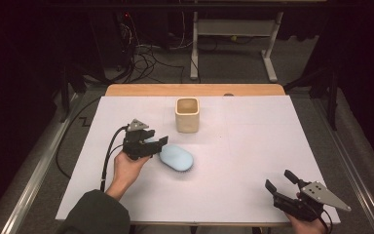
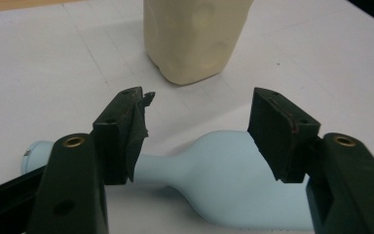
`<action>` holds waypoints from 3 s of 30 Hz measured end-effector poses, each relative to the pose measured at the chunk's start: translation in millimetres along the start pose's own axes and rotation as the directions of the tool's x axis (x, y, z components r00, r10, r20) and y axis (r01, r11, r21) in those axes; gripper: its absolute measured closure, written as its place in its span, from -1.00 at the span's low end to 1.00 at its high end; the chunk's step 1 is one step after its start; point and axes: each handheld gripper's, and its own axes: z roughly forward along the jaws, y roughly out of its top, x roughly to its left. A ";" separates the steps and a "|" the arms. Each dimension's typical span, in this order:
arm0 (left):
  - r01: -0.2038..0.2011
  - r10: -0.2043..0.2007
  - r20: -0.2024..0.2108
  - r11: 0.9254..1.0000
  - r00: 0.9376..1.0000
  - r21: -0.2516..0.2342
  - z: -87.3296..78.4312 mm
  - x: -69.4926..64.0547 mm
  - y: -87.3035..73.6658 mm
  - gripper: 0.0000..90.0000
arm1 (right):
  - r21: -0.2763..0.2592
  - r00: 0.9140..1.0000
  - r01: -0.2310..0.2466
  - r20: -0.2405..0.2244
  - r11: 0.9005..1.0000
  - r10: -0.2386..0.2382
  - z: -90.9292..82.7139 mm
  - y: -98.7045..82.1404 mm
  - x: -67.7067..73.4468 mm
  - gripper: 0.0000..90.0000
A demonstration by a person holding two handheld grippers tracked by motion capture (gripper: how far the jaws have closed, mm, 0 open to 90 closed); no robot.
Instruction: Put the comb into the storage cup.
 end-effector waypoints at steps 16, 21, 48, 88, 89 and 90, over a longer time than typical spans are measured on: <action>-0.083 0.093 -0.035 0.972 0.995 0.222 26.1 14.0 38.5 0.11 | 0.000 1.000 0.021 -0.001 1.000 -0.021 0.0 -0.4 -0.7 -0.44; -0.053 0.078 -0.072 0.952 0.994 0.302 41.8 23.8 38.8 0.13 | -0.004 1.000 0.018 -0.006 1.000 -0.018 -0.1 -0.3 -0.5 -0.44; 0.014 0.071 -0.150 0.866 0.986 0.500 64.2 50.3 32.2 0.77 | 0.037 0.999 0.038 -0.033 0.999 -0.037 9.0 -0.9 3.6 -0.44; -0.041 0.090 -0.059 0.822 0.994 0.568 49.3 40.0 26.2 0.93 | 0.037 0.999 0.031 -0.017 0.999 -0.030 8.6 -1.1 2.7 -0.44; -0.046 0.094 -0.055 0.821 0.994 0.569 49.5 39.6 26.2 0.93 | 0.038 0.999 0.031 -0.017 0.999 -0.030 8.7 -1.1 2.7 -0.44; -0.043 0.089 -0.054 0.821 0.995 0.569 49.7 38.8 25.9 0.93 | 0.038 0.999 0.031 -0.016 0.999 -0.031 8.7 -1.1 2.7 -0.44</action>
